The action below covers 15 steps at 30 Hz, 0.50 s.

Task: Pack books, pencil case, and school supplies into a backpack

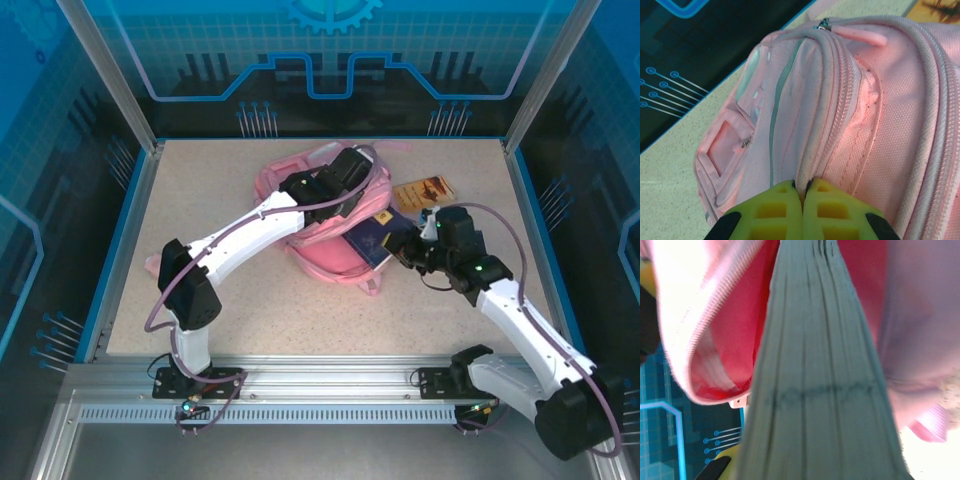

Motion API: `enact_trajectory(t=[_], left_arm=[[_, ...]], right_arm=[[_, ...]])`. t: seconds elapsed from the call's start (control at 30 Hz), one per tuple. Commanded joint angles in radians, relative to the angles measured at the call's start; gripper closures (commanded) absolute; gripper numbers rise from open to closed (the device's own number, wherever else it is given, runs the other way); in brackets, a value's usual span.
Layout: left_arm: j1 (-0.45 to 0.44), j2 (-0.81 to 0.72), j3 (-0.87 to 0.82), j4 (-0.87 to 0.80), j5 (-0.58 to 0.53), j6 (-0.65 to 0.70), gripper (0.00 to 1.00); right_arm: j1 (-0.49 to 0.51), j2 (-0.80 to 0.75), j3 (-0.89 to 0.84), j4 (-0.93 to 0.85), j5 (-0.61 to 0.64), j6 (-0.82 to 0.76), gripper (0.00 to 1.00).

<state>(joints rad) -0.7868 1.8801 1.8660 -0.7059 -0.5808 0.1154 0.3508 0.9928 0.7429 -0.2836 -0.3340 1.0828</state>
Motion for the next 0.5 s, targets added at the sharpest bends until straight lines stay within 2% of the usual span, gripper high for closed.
enact_trajectory(t=[0.0,0.23,0.47], left_arm=[[-0.008,-0.099,0.068,0.081,-0.045,-0.066,1.0],[-0.013,-0.111,0.093,0.052,-0.039,-0.098,1.0],[-0.012,-0.111,0.107,0.034,-0.048,-0.118,1.0]], right_arm=[[0.039,0.055,-0.011,0.23,0.016,0.067,0.92],[0.121,0.236,0.03,0.439,0.165,0.133,0.92],[0.167,0.495,0.091,0.651,0.309,0.262,0.9]])
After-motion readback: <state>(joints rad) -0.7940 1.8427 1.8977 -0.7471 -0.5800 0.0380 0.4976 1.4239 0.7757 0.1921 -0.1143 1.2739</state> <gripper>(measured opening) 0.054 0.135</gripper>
